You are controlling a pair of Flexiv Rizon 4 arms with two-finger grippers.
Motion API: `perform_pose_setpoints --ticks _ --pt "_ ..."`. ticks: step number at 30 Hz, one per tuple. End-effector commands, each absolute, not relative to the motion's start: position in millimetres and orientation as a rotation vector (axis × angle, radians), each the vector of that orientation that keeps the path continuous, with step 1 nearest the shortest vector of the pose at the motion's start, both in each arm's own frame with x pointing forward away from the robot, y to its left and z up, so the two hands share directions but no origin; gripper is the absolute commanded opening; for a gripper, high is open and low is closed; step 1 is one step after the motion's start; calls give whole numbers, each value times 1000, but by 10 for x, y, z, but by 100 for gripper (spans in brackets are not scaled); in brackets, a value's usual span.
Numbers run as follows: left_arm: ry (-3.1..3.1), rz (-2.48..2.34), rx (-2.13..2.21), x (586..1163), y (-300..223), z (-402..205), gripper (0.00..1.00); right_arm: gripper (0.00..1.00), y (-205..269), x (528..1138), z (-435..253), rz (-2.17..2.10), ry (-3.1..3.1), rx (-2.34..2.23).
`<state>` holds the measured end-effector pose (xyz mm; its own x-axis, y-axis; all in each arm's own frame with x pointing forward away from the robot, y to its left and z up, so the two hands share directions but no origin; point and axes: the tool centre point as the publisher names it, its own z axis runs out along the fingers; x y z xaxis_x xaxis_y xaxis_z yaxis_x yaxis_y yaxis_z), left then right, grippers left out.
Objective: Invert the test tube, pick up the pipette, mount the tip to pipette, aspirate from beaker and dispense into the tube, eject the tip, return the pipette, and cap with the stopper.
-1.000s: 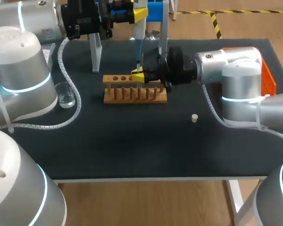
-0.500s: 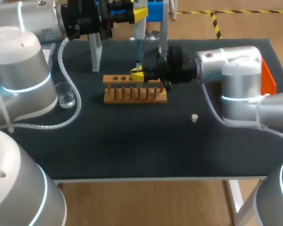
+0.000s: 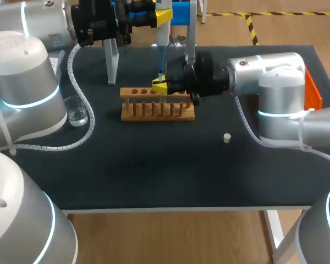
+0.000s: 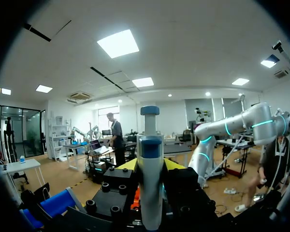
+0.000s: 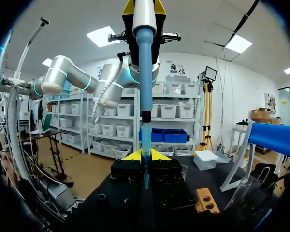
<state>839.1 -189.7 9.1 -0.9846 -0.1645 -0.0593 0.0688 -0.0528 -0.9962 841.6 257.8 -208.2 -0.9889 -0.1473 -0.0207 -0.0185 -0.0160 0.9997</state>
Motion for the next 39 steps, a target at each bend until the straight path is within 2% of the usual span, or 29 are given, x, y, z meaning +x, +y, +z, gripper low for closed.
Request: perform_pose_setpoints --ticks 1,39 --pt "2047 -2167 -102 8394 -1886 97 0 0 2566 8404 -2067 -2165 -2143 182" --pt "2047 -2167 -102 8394 -1886 97 0 0 2565 8407 -2019 -2164 -2150 184"
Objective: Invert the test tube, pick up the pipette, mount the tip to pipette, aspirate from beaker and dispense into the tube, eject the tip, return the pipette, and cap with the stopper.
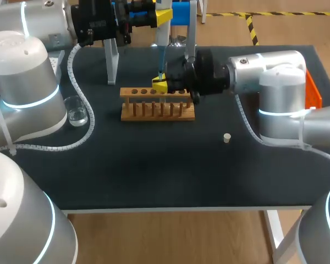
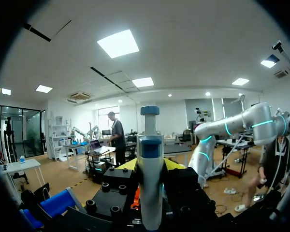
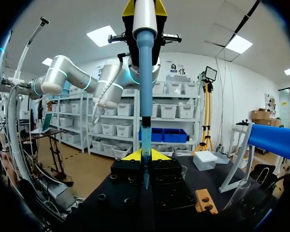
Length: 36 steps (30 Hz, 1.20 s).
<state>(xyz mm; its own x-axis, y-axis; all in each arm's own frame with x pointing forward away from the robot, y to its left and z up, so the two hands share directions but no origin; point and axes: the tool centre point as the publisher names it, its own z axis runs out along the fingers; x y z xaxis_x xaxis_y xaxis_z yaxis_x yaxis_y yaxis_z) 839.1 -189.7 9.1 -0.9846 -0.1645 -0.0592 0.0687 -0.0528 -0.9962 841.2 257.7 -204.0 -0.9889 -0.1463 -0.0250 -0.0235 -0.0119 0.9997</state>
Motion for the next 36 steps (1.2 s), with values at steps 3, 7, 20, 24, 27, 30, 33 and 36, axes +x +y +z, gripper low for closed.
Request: perform_pose_setpoints --ticks 3,7,20,24,27,30,33,36 --pt "2047 -2167 -102 8394 -1886 97 0 0 2567 8415 -2012 -2163 -2150 183" --pt "2047 -2167 -102 8394 -1886 97 0 0 2572 8426 -2007 -2164 -2150 181" --pt "2047 -2167 -102 8394 -1886 97 0 0 2591 8447 -1943 -2182 -2136 184" --pt "2047 -2167 -102 8394 -1886 97 0 0 2599 8445 -1922 -2188 -2131 186" --pt "2047 -2167 -102 8394 -1886 97 0 0 2605 8447 -1901 -2193 -2127 187" --pt "2047 -2167 -102 8394 -1886 97 0 0 2607 8452 -1874 -2199 -2125 190" --pt "2047 -2167 -102 8394 -1886 97 0 0 2608 8458 -1845 -2205 -2122 192" --pt "2047 -2167 -102 8394 -1886 97 0 0 2601 8475 -1797 -2224 -2110 189"
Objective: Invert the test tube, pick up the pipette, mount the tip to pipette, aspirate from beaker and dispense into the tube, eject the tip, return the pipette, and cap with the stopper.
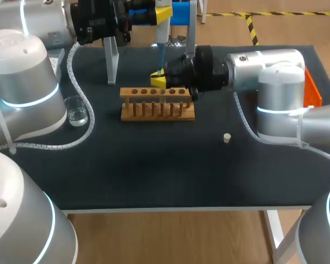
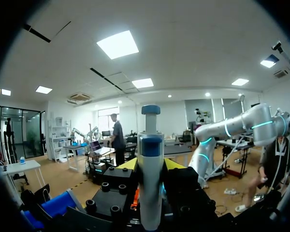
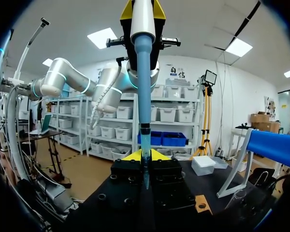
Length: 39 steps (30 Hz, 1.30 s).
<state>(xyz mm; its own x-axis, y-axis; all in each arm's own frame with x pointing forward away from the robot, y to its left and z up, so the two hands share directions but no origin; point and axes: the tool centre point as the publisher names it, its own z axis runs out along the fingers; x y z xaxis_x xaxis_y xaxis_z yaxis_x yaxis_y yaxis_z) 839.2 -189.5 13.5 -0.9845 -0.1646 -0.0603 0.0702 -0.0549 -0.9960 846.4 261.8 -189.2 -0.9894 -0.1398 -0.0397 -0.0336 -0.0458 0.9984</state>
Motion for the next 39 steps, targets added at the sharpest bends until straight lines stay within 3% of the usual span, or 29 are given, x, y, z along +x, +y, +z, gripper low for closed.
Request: perform_pose_setpoints --ticks 1,14,16,17,18,27,39 --pt "2047 -2167 -102 8394 -1886 97 0 0 2598 8479 -1787 -2225 -2109 188" --pt "2047 -2167 -102 8394 -1886 97 0 0 2545 8482 -1758 -2227 -2119 196" --pt "2047 -2167 -102 8394 -1886 97 0 45 2538 8474 -1807 -2206 -2143 185" --pt "2047 -2167 -102 8394 -1886 97 0 88 2536 8471 -1829 -2206 -2140 184" --pt "2047 -2167 -102 8394 -1886 97 0 100 2531 8466 -1849 -2199 -2143 180" --pt "2047 -2167 -102 8394 -1886 97 0 100 2389 8413 -2016 -2147 -2177 158" --pt "2047 -2167 -102 8394 -1886 97 0 100 1848 8232 -2291 -2066 -2252 101"
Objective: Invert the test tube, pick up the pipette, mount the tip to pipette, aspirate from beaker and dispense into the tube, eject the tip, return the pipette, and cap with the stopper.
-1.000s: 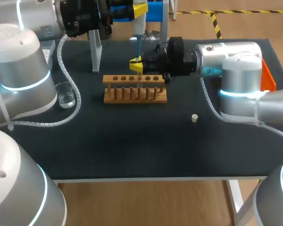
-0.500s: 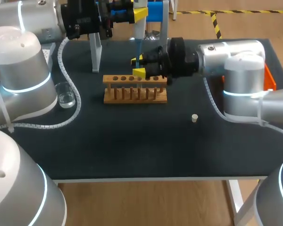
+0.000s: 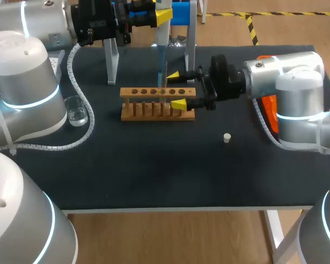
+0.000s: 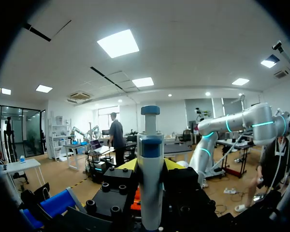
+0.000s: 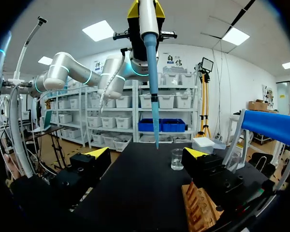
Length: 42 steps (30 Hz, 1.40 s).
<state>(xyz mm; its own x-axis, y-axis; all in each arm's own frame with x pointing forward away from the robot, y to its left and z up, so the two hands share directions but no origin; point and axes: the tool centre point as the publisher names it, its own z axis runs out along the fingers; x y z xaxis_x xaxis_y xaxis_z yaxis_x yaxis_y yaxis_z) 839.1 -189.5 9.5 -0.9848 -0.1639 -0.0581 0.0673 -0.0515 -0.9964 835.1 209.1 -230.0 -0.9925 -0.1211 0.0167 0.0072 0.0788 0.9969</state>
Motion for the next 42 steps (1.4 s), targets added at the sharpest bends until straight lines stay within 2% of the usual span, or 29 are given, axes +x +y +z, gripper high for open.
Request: perform_pose_setpoints --ticks 1,13,42 --pt "2047 -2167 -102 8394 -1886 97 0 100 1806 8214 -2302 -2065 -2255 94" --pt "2047 -2167 -102 8394 -1886 97 0 100 1507 8044 -2395 -2039 -2297 90" --pt "2047 -2167 -102 8394 -1886 97 0 100 1507 8044 -2395 -2039 -2297 90"
